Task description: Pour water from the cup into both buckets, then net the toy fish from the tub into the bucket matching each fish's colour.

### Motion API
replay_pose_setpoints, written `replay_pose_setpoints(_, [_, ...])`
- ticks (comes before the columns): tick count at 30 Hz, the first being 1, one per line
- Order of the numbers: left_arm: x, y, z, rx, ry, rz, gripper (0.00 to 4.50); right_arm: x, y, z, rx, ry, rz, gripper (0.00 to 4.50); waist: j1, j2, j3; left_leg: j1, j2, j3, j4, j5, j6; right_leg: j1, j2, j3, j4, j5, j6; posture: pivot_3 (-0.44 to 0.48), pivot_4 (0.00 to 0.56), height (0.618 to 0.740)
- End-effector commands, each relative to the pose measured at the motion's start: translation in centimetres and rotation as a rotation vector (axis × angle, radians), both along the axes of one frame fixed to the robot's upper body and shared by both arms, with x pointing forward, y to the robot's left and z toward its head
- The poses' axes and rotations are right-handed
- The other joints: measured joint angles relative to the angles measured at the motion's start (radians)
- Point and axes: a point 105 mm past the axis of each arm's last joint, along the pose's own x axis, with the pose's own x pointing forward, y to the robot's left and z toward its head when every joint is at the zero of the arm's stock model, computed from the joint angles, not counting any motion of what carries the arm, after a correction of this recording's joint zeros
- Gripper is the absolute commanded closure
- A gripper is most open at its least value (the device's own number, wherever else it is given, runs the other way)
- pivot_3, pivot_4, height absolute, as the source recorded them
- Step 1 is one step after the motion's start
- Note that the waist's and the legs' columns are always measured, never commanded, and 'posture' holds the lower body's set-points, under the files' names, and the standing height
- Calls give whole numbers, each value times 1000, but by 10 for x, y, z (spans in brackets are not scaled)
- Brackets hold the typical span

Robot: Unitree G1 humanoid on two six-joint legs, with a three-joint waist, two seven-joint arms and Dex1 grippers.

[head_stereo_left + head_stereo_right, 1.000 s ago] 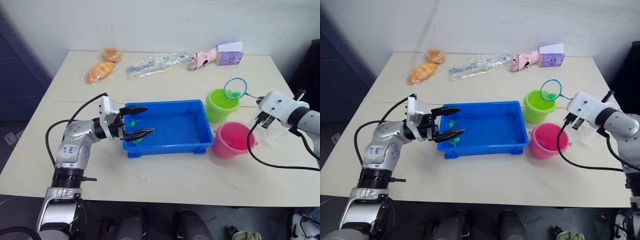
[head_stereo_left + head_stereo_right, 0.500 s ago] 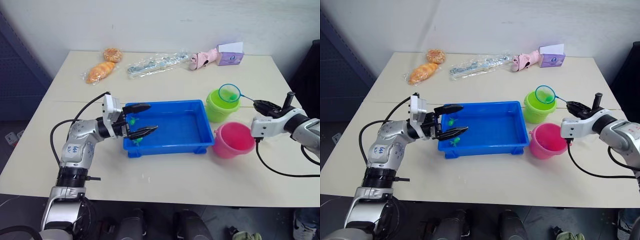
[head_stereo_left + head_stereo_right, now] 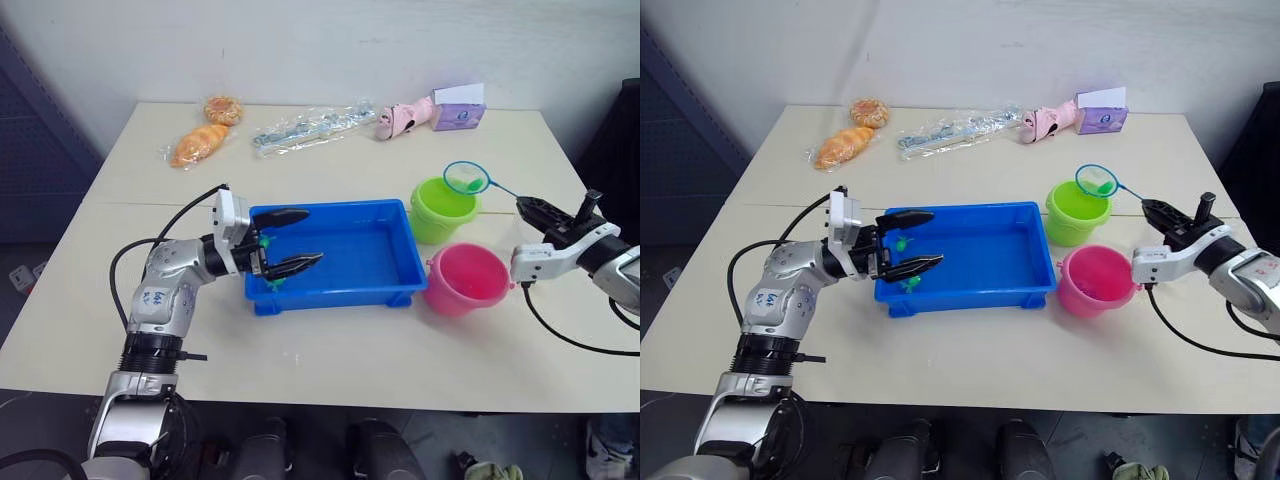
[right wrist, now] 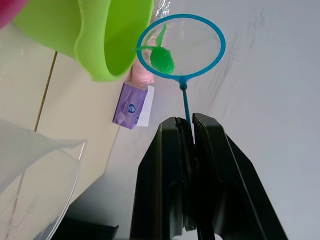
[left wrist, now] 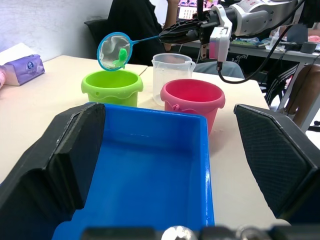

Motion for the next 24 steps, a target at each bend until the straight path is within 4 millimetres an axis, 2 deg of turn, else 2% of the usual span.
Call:
replay_pose_setpoints(1, [-3,-2,10,-12,-45,-6,71,3,5,5,8,-38,11,4500,-1,0,0,0,0,0,0,0,0,0,0,0,0,0,0,0,150,740])
replay_pose_setpoints(4, [-2,-4,10,-12,-46,-11,71,10,11,-5,7,-8,11,4500,-2,0,0,0,1,1,0,0,0,0,1,0,0,0,0,0,150,740])
replay_pose_setpoints(9, [-2,-5,11,-16,-51,-6,71,15,19,-1,-4,-22,37,4500,-1,0,0,0,0,1,0,0,0,-1,0,1,1,0,0,0,150,740])
replay_pose_setpoints(11, [-2,-4,11,-21,-51,3,71,17,13,12,4,-63,7,4500,-1,0,0,0,1,1,0,0,0,-1,0,1,1,0,0,0,150,740])
replay_pose_setpoints(12, [-2,-4,11,-22,-51,5,71,17,12,10,-1,-53,7,4500,-1,0,0,0,0,1,0,0,0,-1,0,1,1,0,0,0,150,740])
replay_pose_setpoints(15, [-3,-5,10,-20,-51,3,71,11,19,-13,-28,33,51,4500,0,0,0,0,0,1,0,0,0,-1,0,1,1,0,0,0,150,740])
replay_pose_setpoints(19, [-2,-5,12,-28,-56,10,71,14,6,15,21,-69,-13,4500,0,1,0,0,0,2,0,1,0,-1,0,1,1,0,0,0,150,740])
replay_pose_setpoints(21, [-3,-5,12,-26,-54,10,71,15,7,29,28,-114,-8,4500,-2,1,0,0,0,2,1,1,0,-1,0,1,1,0,0,0,150,740])
replay_pose_setpoints(24, [-3,-4,12,-26,-53,13,71,16,6,33,26,-122,-13,4500,-3,1,0,0,1,3,0,1,0,-1,1,2,2,0,0,0,150,740])
